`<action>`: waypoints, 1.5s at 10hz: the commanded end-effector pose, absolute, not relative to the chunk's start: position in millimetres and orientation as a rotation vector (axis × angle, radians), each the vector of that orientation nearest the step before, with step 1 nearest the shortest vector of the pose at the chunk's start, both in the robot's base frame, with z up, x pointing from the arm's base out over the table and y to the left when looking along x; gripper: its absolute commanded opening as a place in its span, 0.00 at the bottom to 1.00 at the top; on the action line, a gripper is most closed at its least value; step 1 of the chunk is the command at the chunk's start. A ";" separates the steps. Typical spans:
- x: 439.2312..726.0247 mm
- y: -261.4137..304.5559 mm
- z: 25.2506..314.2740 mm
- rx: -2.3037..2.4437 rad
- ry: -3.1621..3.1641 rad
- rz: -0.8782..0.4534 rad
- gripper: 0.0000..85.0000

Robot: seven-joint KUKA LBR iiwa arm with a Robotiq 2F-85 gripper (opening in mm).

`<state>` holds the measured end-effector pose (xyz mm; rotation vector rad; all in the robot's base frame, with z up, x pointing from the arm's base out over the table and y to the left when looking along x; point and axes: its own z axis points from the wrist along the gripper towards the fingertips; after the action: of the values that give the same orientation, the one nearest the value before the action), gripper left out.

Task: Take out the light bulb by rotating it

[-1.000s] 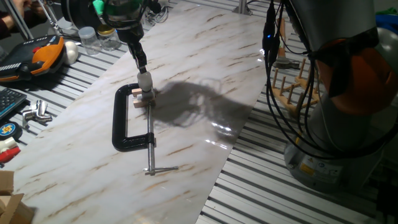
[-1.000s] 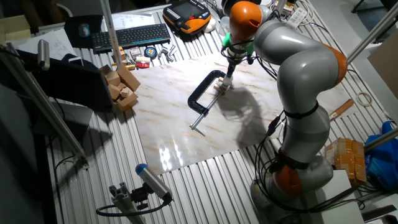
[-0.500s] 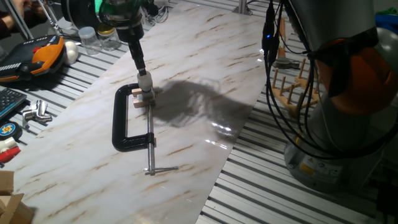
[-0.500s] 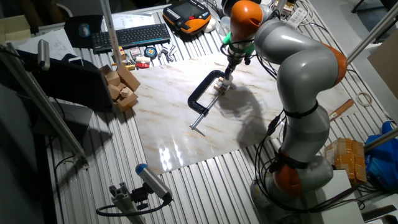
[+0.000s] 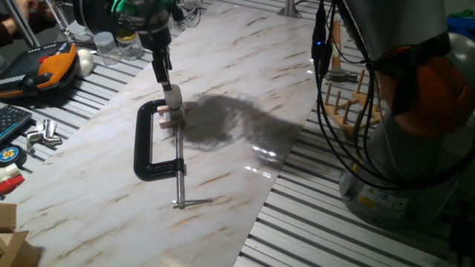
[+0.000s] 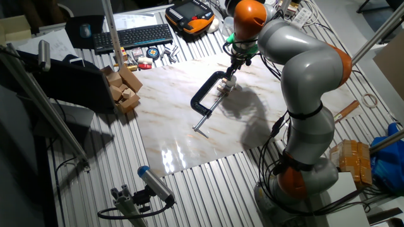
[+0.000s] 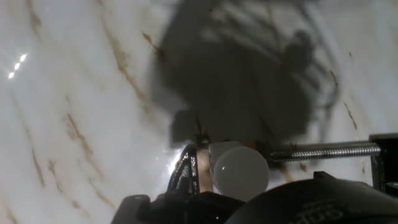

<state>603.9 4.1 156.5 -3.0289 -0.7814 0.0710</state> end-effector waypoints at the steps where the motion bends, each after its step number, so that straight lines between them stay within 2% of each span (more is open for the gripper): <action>1: 603.6 3.8 155.5 -3.053 -0.674 0.068 1.00; 15: 603.0 2.4 131.3 -3.050 -0.698 0.020 1.00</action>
<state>603.2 2.4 131.1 -3.0513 -0.6999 0.0180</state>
